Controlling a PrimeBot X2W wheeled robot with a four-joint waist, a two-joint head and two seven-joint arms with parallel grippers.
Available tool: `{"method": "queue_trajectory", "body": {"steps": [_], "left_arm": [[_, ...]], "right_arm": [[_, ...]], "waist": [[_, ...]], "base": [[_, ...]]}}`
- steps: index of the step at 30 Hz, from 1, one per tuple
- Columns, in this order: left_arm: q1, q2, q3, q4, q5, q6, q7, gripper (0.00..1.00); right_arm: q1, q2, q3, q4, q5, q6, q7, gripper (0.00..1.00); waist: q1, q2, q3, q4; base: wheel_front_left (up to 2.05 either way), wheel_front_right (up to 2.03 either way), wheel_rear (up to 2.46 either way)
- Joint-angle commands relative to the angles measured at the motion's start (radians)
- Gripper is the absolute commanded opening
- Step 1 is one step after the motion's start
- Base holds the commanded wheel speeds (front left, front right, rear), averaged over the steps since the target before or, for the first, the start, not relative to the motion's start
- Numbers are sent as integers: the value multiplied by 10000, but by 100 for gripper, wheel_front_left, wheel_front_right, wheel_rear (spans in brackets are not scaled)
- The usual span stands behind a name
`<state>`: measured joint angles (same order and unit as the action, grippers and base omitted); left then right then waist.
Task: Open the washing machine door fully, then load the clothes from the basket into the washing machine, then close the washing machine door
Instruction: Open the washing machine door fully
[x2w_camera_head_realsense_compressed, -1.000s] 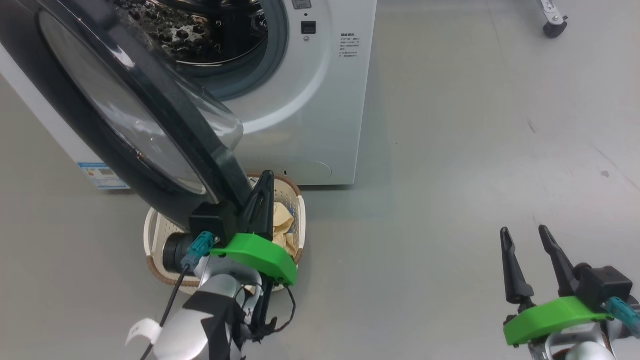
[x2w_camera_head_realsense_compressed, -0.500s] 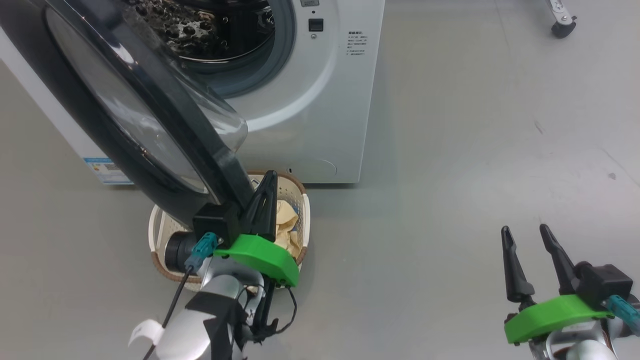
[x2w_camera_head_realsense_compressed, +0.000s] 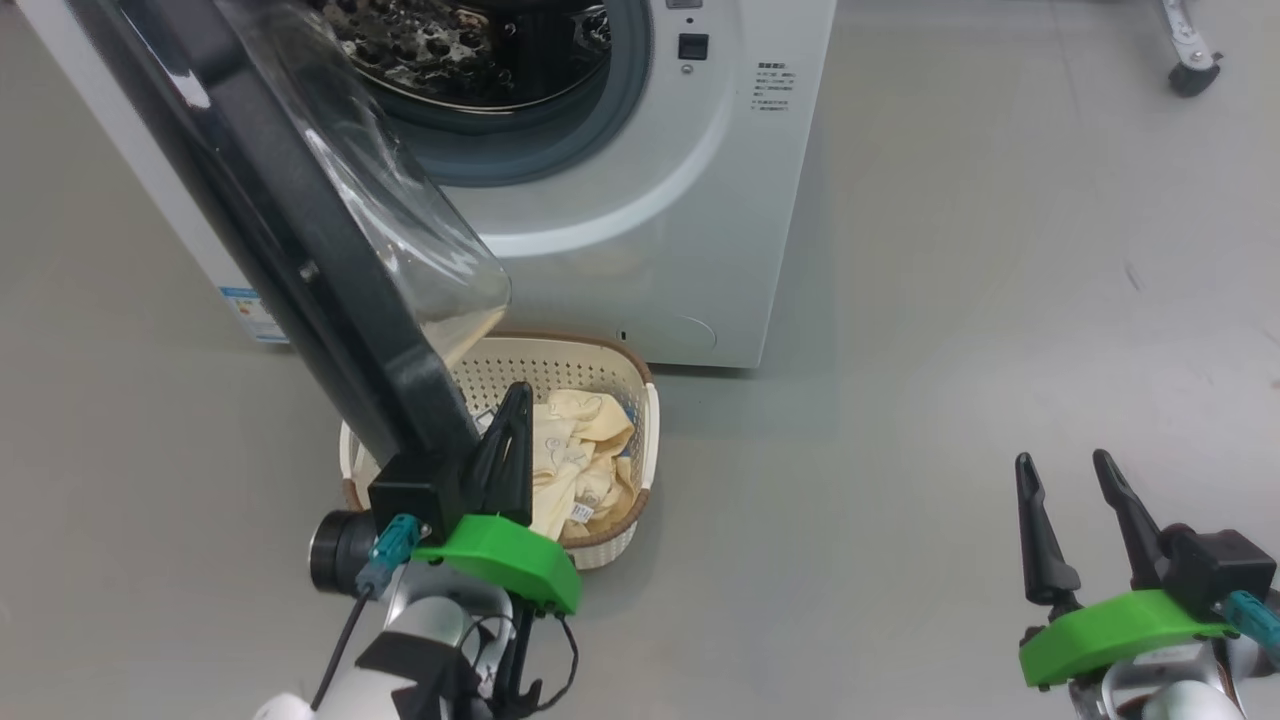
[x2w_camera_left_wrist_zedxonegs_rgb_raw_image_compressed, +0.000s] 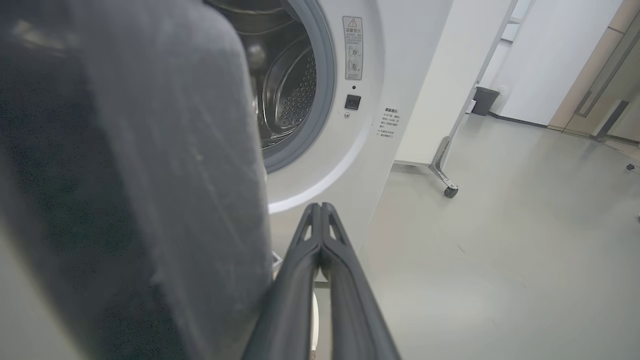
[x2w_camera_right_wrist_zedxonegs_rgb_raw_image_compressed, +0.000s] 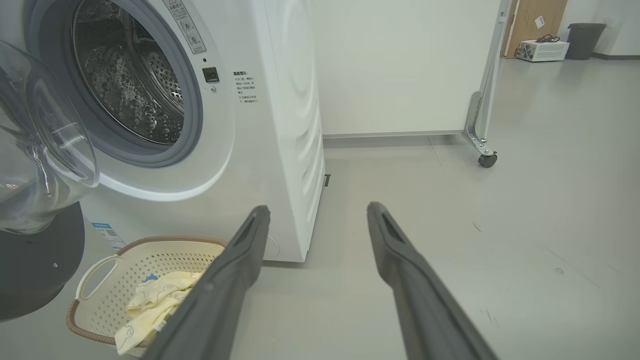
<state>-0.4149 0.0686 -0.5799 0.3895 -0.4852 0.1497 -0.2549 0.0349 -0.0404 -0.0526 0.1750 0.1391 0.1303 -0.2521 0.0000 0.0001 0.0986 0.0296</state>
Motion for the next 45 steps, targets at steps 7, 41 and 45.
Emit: {"method": "queue_trajectory", "body": {"steps": [7,41,45], "left_arm": [[186,631,827,-554,173,438,-67,0],[2608,2668,2971,-3202,-47,2427,302,0],[2659,2823,3333,-3090,-212,2534,271,0]], "right_arm": [[-284,-99,115,-282,-183,4,-31,100],[-464,-99,127,-206,-265,4,169,100],[-509,-99,95,-209,-303,4,180,100]], "waist": [[0,-1,-55,718],[0,-1,-84,1740],[0,-1,-83,1705]], "base": [[0,0,0],[0,0,0],[0,0,0]]}}
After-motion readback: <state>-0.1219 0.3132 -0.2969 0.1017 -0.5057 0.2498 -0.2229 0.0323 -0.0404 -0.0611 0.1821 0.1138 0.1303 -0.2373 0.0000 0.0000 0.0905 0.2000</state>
